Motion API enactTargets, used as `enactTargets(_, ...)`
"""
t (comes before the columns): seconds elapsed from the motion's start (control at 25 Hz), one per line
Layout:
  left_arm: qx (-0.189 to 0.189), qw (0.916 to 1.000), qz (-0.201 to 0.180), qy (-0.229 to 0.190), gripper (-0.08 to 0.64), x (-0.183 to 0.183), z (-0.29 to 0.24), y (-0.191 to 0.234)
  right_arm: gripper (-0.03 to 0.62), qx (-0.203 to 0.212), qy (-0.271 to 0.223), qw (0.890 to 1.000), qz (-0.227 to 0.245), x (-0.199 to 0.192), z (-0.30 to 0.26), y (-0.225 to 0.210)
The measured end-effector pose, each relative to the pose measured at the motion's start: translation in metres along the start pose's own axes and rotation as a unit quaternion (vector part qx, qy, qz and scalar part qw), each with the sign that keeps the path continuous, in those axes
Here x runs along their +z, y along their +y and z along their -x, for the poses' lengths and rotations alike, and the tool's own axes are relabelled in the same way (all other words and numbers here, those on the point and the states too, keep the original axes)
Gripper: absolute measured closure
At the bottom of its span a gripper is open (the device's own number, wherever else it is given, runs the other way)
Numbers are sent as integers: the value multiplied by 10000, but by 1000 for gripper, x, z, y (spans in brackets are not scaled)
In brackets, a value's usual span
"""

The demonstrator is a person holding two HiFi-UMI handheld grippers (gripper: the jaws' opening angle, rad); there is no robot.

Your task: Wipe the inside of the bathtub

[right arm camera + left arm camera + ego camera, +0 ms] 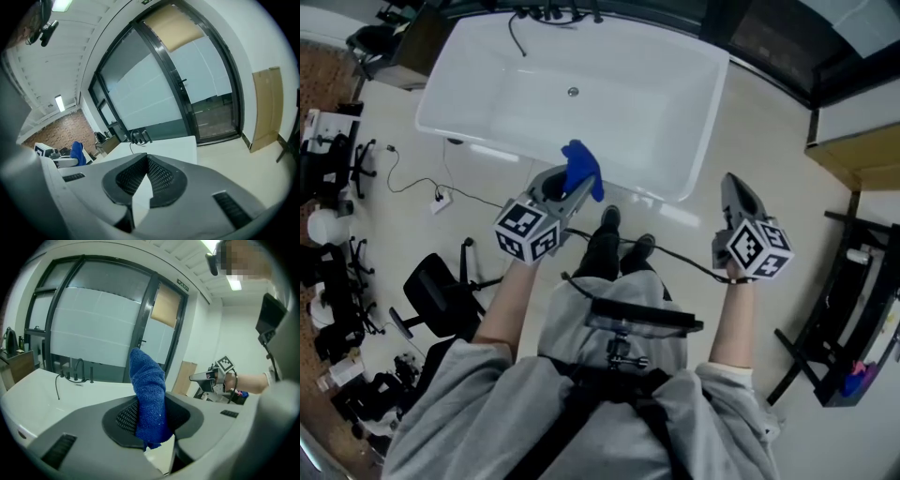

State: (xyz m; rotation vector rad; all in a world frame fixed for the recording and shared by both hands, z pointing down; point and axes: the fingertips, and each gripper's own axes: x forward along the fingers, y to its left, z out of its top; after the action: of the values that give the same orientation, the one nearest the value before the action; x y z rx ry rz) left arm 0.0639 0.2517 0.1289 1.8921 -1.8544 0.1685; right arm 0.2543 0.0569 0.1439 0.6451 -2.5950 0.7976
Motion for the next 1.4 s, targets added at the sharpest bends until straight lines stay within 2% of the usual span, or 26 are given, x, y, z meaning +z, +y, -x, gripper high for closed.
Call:
enactTargets(0.16, 166, 9998, -64, 41, 440, -2, 23, 9, 583, 163, -137, 9997, 83, -1, 0, 20)
enactTargets(0.28, 213, 9997, -143, 33, 440, 1, 29, 18, 583, 114, -99, 9998, 142, -6, -1, 33)
enactTargets(0.52, 84, 9995, -276, 82, 440, -2, 42, 46, 583, -278, 29, 9989, 368, -38, -9, 59)
enactTargets(0.72, 55, 9992, -378, 151, 440, -11, 59, 87, 583, -731, 47, 9972, 147, -70, -11, 75)
enactTargets(0.88, 54, 9992, -369, 132, 440, -13, 72, 118, 583, -1033, 66, 9944, 197, -82, -10, 87)
enactTargets(1.2, 3, 9991, -425, -27, 440, -7, 90, 138, 584, -1212, 102, 9914, 476, -92, -10, 113)
enactTargets(1.4, 103, 9993, -343, -56, 439, -14, 101, 140, 584, -1151, 261, 9909, 655, -96, -16, 123)
